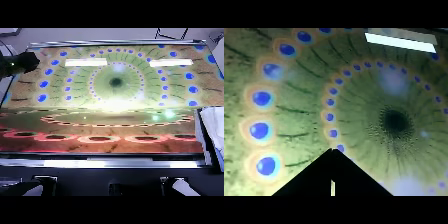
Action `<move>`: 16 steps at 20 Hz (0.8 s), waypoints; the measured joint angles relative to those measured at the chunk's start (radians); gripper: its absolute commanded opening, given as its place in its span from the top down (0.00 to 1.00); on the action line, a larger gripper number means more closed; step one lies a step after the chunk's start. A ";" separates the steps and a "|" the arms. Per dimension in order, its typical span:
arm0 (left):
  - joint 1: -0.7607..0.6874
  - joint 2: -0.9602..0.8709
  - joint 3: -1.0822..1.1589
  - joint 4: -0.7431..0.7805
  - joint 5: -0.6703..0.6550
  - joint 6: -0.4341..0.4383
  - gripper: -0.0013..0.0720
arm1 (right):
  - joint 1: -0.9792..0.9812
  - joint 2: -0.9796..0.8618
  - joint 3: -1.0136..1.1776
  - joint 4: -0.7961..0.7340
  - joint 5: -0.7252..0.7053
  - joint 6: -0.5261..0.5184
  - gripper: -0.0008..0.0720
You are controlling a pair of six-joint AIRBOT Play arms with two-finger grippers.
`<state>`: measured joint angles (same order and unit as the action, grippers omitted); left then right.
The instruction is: Fold the clothes and pants, and hang the long-sleeved shirts on hangers.
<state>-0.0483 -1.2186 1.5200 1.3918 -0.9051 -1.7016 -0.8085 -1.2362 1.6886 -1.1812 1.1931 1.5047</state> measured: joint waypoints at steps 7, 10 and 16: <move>-0.047 -0.143 -0.035 0.152 -0.438 -0.031 0.01 | 0.543 -0.183 0.001 -0.053 0.300 0.120 0.06; -0.059 -0.142 -0.077 0.169 -0.468 -0.014 0.01 | 0.665 -0.210 -0.028 -0.125 0.343 0.163 0.07; -0.064 -0.147 -0.100 0.179 -0.488 -0.003 0.01 | 0.738 -0.224 -0.043 -0.163 0.372 0.191 0.07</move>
<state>-0.1123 -1.3655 1.4200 1.5703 -1.3926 -1.7050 -0.0704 -1.4605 1.6451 -1.3437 1.5646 1.6958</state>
